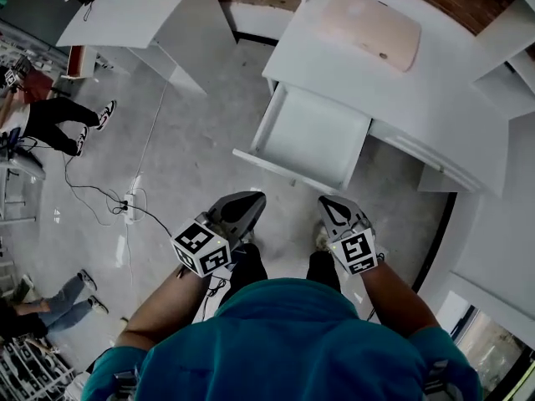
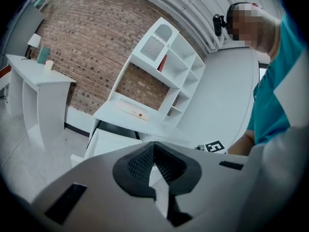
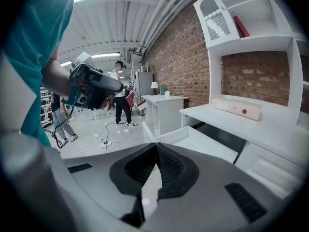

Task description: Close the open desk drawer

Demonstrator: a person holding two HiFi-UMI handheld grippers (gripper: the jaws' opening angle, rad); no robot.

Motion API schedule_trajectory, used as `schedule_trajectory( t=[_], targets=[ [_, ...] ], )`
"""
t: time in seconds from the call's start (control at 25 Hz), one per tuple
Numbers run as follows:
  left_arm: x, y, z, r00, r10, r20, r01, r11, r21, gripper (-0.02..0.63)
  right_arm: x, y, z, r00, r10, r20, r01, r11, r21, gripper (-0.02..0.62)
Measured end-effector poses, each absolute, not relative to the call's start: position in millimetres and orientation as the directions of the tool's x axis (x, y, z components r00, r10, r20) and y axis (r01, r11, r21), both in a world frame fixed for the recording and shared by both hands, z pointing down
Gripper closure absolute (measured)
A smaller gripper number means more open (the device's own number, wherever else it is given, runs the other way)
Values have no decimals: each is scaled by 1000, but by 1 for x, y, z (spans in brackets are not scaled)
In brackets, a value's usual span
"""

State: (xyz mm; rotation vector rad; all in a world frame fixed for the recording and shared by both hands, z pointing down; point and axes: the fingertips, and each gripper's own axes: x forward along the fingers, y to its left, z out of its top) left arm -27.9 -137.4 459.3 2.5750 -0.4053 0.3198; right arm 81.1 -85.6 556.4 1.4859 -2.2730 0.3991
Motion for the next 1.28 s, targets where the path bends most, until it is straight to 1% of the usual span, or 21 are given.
schedule_trajectory(
  t=[0.28,0.6,0.88,1.28],
  targets=[
    [-30,-135,512,923,-177,342,-332,-815,475,600,72,-74,632,-303,-793,528,-945,323,-56,572],
    [-35,-139,556,920,-133,369,-318,-802,505,600,84,-83,702,-175,-805,567,-984,159,-78,574],
    [-43,-141,565,919,-106,380,-306,-800,516,600,96,-95,716,-86,-834,546,-996,56,-72,574],
    [-50,-151,566,922,-107,372,-299,-807,509,600,98,-115,712,-50,-861,507,-998,19,-66,574]
  ],
)
